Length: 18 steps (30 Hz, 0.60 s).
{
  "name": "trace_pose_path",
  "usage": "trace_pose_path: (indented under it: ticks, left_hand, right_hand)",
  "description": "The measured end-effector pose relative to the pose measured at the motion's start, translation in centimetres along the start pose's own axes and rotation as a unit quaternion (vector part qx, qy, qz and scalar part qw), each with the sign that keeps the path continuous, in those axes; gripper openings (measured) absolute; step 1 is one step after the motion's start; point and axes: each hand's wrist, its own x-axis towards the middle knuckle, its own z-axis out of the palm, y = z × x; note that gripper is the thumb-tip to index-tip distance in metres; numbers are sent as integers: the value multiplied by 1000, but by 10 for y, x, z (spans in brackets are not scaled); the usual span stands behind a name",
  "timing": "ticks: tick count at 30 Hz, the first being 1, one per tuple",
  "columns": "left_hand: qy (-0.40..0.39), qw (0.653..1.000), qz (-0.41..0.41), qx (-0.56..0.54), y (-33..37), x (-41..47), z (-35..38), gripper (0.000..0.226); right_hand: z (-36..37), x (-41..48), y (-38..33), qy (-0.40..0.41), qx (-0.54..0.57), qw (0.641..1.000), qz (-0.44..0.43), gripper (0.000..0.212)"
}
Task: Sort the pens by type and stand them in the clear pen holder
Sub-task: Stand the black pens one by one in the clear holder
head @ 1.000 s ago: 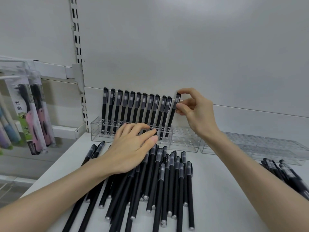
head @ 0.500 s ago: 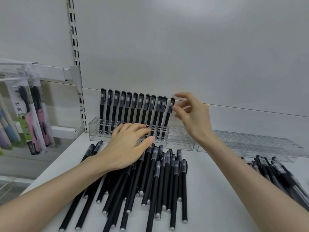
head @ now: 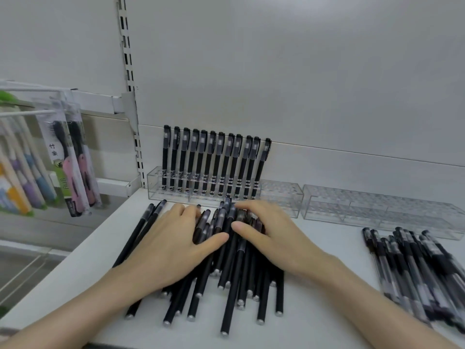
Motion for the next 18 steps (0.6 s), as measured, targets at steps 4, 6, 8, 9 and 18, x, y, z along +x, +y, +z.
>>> trace_pose_path:
  ticks: [4,6,8,9,18]
  left_hand:
    - [-2,1000,-19,-5,3,5,-1,39]
    - [2,1000,-14,5,1,10,-3,37]
    - [-10,1000,-15,-11,-2,17,-5,36]
    - [-16,999,-18,-31,-3,20,-6,33]
    - [-6,975,-37,-220,-17,26,-5,18]
  right_hand:
    - [4,-1,1,-30,-25,999,-5,45]
    - [4,-1,0,-36,-28,999,-3,46]
    - [3,-1,1,-42,-31,999,-1,47]
    - [2,-1,0,-45,-31,999,0,47]
    - [-1,-3,-2,-45,-25,999,6,44]
